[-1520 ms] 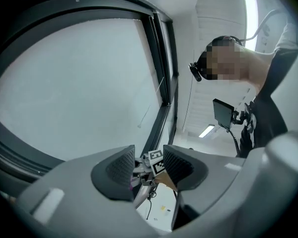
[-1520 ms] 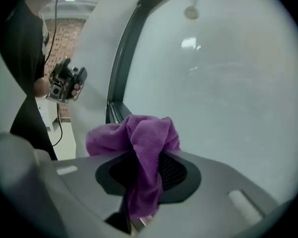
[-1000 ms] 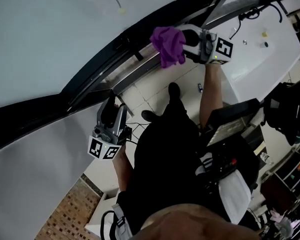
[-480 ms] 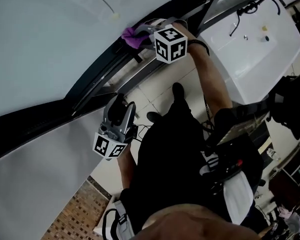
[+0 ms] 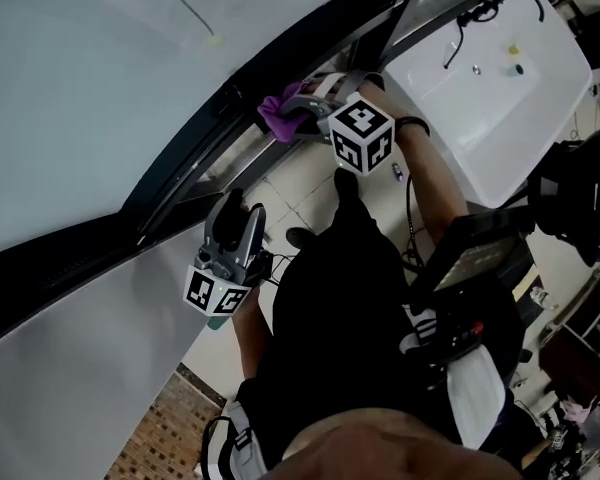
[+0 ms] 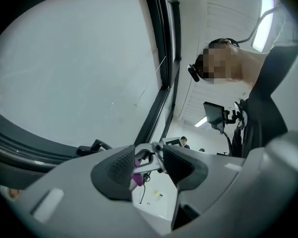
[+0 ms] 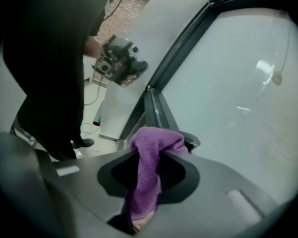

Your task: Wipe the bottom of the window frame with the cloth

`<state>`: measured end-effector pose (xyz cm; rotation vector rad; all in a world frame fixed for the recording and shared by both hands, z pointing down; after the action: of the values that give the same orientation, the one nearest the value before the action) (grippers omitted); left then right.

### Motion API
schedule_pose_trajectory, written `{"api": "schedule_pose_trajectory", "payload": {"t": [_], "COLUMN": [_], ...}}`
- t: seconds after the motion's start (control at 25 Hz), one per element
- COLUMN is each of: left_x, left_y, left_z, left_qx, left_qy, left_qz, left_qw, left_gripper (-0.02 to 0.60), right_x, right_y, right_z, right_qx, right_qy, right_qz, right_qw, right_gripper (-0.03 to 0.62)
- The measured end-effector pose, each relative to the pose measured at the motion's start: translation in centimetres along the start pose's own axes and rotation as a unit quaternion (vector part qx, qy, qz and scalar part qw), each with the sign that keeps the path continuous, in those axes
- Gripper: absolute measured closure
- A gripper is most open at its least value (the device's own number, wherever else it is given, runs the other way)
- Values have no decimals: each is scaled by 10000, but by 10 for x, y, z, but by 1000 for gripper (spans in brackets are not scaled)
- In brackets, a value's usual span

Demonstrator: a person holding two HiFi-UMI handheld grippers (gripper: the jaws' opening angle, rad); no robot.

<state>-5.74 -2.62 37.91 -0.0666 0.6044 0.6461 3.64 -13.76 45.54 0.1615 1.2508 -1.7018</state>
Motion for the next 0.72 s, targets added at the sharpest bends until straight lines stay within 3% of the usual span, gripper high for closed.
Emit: {"api": "schedule_pose_trajectory", "payload": {"t": [0.08,0.12,0.2,0.28,0.44,0.52,0.6,0.72], "left_x": [-1,-2,-2,3,17,16,9,2], "left_y": [-6,-10,-21,-35,-57,-61,-61,-69], "left_z": [3,2,0,0,2,1,2,5], "left_qx": [-63,-78,-93,-134,-203,-203,-185,-150], "left_qy": [18,18,-9,-65,-225,-273,-230,-146], "left_qz": [46,73,145,237,283,219,118,25], "left_qw": [10000,9999,9999,9996,9991,9992,9995,9998], "left_gripper": [400,399,399,400,399,400,399,400], "right_x": [-16,-7,37,81,101,98,100,102], "right_y": [17,22,18,-6,-45,-31,-26,-52], "right_z": [-11,-4,33,64,67,100,124,106], "right_qx": [520,507,-192,-895,-778,-1477,-2132,-1675], "right_qy": [-235,-431,-895,-1234,-1507,-1773,-1591,-1247], "right_qz": [-195,81,1073,1625,1125,1009,1156,946], "right_qw": [9982,9978,9900,9749,9791,9678,9570,9734], "right_gripper": [523,522,516,513,526,526,519,522]}}
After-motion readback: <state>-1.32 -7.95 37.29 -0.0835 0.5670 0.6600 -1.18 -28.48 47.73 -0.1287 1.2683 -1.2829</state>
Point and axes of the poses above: the fingertips, and each gripper's own axes: y backward along the fingers, x to its right, z out of its underside, the point moved 3 cm from there along y, backward along the fingers, and after that the axes turned 11 degrees about y, right-handed, at the moved point
